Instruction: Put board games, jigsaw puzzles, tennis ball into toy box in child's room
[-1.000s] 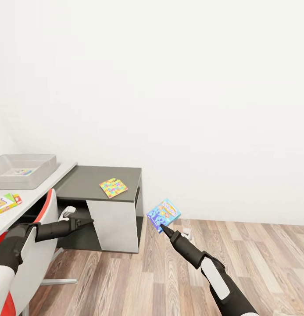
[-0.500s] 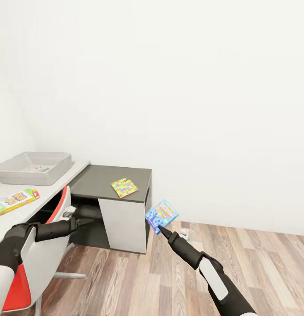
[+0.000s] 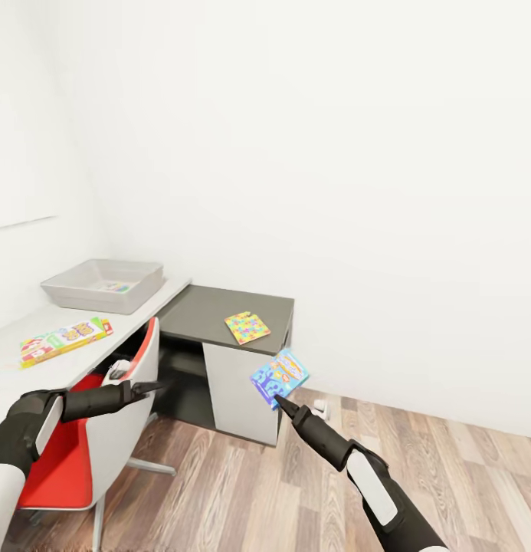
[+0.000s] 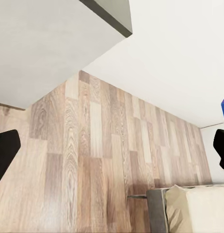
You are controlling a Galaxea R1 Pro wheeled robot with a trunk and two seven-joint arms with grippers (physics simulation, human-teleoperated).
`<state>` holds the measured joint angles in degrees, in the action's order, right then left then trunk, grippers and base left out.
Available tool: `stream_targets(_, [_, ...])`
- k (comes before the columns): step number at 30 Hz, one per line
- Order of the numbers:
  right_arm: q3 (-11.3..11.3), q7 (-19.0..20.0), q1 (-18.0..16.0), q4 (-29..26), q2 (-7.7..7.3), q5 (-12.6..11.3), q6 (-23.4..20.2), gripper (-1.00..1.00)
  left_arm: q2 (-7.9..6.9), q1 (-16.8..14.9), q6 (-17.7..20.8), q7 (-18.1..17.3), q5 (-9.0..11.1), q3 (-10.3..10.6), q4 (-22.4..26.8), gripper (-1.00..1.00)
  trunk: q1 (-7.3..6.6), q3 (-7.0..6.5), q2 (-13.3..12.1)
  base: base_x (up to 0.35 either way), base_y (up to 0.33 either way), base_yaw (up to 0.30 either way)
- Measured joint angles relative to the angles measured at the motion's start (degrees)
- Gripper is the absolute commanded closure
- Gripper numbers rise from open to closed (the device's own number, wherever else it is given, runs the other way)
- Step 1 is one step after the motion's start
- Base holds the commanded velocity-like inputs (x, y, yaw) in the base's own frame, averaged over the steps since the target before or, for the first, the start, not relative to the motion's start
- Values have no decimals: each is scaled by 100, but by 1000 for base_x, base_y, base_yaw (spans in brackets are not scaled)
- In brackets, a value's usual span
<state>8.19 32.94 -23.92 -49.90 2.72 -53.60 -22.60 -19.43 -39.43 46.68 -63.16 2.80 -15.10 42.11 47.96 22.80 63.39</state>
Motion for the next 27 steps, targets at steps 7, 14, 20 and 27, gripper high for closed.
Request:
stream_targets(7, [8,0,2,0,6,6,3,100,-3,0,0,3,-1,-2,0,-100,0,-21,0,0,0,263])
stream_targets(14, [9,5,4,-1,5,-10,109,100,-1,0,0,11,-5,1,0,-100,0,-25,0,0,0,117])
stream_targets(20, [28,8,4,-1,0,-9,152,100,-1,0,0,10,-6,1,0,-100,0,-26,0,0,0,7])
stream_targets(27, [43,8,2,-1,0,-10,159,100,-7,0,0,9,-7,1,0,-100,-1,-26,0,42,0,1])
